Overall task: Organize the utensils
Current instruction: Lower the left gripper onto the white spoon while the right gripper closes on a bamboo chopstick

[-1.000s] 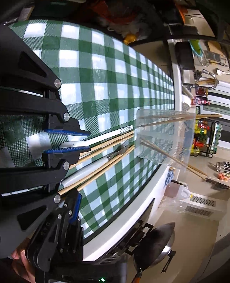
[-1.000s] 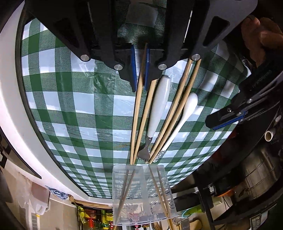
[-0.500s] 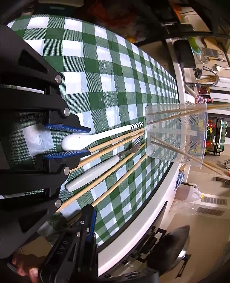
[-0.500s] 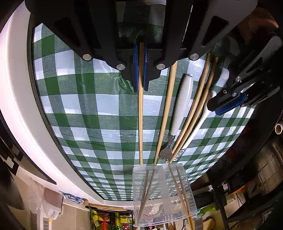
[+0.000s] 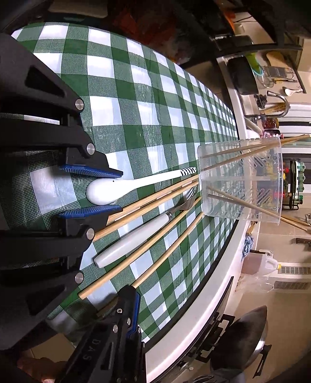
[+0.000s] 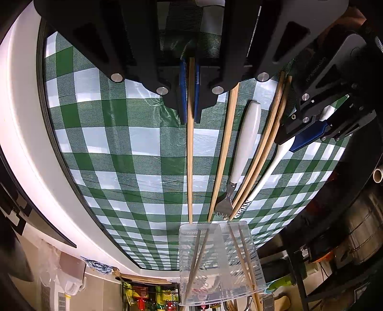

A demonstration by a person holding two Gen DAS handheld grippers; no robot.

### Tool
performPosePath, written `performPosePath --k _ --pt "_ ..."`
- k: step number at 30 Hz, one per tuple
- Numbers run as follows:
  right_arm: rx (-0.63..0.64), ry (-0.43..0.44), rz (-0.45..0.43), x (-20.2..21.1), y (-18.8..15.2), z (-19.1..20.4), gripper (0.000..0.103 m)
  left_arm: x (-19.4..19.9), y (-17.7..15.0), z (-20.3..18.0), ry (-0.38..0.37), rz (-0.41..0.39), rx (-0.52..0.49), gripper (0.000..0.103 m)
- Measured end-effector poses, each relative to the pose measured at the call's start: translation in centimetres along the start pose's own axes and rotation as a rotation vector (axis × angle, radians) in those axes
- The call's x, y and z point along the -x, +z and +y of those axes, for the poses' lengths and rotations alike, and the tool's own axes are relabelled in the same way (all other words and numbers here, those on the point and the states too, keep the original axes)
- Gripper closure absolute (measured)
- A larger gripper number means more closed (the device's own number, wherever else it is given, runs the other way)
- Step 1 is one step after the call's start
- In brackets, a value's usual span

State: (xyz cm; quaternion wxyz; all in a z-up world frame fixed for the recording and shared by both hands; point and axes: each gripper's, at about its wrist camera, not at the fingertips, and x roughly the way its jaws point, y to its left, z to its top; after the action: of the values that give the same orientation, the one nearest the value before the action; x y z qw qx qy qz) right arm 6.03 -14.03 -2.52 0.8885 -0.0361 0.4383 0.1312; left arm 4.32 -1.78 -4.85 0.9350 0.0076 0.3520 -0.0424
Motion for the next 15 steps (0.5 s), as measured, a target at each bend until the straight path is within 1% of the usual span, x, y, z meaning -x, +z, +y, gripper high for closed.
performPosePath --k 3,5,9,10,13,15 --pt "0.008 0.001 -0.004 0.0 0.0 0.1 0.097 0.2 -0.1 0.4 0.01 0.0 0.01 0.08" --pt "-0.007 0.004 -0.004 0.0 0.0 -0.1 0.097 0.4 -0.1 1.1 0.017 0.004 0.037 0.081" --pt "-0.043 -0.029 -0.01 0.1 0.0 -0.8 0.097 0.8 -0.5 2.6 0.04 0.005 0.075 0.081" --pt "-0.058 -0.042 -0.012 0.1 0.0 -1.1 0.097 0.8 -0.5 2.8 0.041 0.005 0.079 0.081" --pt "-0.07 -0.04 -0.009 0.1 0.0 -1.3 0.097 0.9 -0.6 3.0 0.036 0.003 0.077 0.08" --pt "-0.062 -0.043 -0.011 0.1 0.0 -1.2 0.094 0.9 -0.7 3.0 0.039 -0.001 0.073 0.08"
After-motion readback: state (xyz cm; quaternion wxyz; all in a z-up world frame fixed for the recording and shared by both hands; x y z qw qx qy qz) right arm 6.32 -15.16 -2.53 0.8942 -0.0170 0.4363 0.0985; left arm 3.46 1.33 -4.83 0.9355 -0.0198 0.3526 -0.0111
